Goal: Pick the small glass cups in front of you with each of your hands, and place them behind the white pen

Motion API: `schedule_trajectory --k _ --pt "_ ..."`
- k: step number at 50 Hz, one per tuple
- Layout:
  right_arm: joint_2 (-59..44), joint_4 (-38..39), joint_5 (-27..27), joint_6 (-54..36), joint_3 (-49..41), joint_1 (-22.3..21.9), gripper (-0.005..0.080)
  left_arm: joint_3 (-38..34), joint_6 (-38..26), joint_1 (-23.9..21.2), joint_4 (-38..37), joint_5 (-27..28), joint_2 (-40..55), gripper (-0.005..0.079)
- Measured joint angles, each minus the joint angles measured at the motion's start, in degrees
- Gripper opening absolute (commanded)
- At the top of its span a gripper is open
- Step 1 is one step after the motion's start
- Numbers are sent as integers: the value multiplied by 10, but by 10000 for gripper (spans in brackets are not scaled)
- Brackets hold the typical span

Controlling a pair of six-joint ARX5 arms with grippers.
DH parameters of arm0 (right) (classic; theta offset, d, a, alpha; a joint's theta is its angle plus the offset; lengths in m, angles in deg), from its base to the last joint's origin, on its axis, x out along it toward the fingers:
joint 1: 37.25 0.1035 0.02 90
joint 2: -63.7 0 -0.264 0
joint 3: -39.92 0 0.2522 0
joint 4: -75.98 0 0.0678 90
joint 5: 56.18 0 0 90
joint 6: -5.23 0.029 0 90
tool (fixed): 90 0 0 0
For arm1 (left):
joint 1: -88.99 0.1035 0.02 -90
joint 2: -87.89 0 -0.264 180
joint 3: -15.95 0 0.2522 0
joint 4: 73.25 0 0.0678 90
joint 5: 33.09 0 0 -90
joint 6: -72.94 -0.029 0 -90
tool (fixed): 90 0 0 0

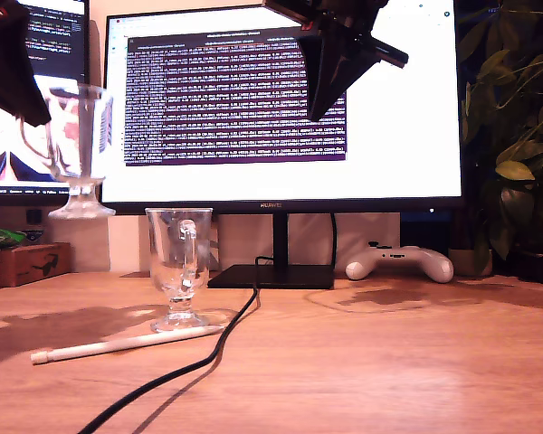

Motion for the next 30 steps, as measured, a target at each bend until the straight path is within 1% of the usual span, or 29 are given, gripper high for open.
schedule_trajectory --k 5,16,25,30 --pt "0 0 0 0 0 0 -13 -29 -2 0 29 0 0 -24" --pt "0 0 0 0 0 0 -13 -53 -12 0 84 4 -1 -24" --pt "0 0 0 0 0 0 -13 -83 -19 0 117 12 -3 -24" --pt "0 0 0 0 0 0 -13 -98 -19 0 123 17 -4 -24"
